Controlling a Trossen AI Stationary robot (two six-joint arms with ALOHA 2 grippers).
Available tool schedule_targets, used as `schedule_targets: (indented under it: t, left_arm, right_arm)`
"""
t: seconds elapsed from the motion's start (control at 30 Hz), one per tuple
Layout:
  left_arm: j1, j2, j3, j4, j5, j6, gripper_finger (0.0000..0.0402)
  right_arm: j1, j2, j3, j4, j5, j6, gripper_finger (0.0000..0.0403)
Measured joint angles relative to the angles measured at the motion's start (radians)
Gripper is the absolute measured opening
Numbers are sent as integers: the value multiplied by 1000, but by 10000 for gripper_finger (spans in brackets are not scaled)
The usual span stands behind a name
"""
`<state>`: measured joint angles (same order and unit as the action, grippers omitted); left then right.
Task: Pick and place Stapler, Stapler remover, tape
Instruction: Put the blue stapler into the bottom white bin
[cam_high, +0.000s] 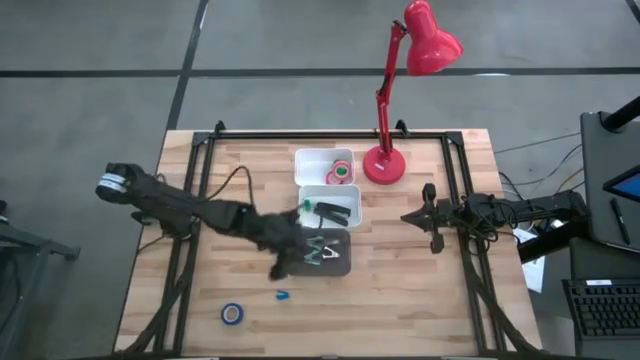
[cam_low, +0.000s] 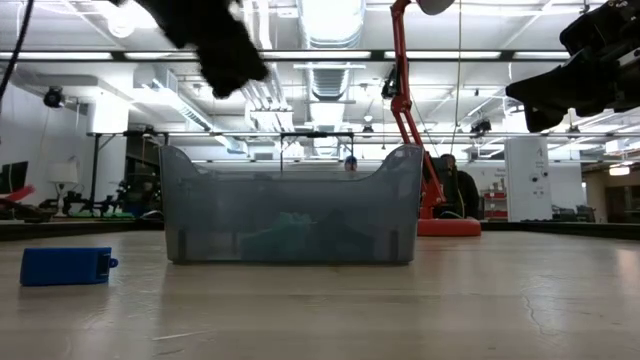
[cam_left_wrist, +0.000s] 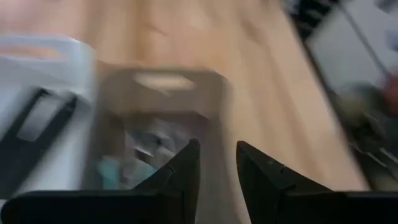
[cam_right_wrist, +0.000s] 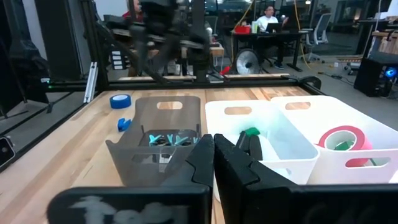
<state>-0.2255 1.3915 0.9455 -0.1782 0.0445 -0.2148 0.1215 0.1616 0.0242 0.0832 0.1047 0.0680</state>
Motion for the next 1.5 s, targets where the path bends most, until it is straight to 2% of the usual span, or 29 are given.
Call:
schedule_targets:
  t: [0.17,0.33,0.53,0.77,1.07,1.17,1.5]
  left_arm:
    - [-159,-29,-1,-133,22,-139,106]
    - [-301,-4,-2,-177,16,-274,106]
    - [-408,69,-7,-175,-147,-408,106]
    - [-411,177,-20,-185,-178,-473,117]
    - [-396,256,-20,-189,-178,-518,219]
    - [-395,269,-20,-165,-178,-517,241]
    - [-391,329,-17,-144,-200,-466,244]
  right_arm:
    - [0,0,0,0,0,0,9]
    - [0,0,0,0,0,0,9]
    - [0,0,0,0,0,0,9]
    - [0,0,0,0,0,1,9]
    - [0,0,0,0,0,2,9]
    - [0,0,0,0,0,0,8]
    - [0,0,0,0,0,0,9]
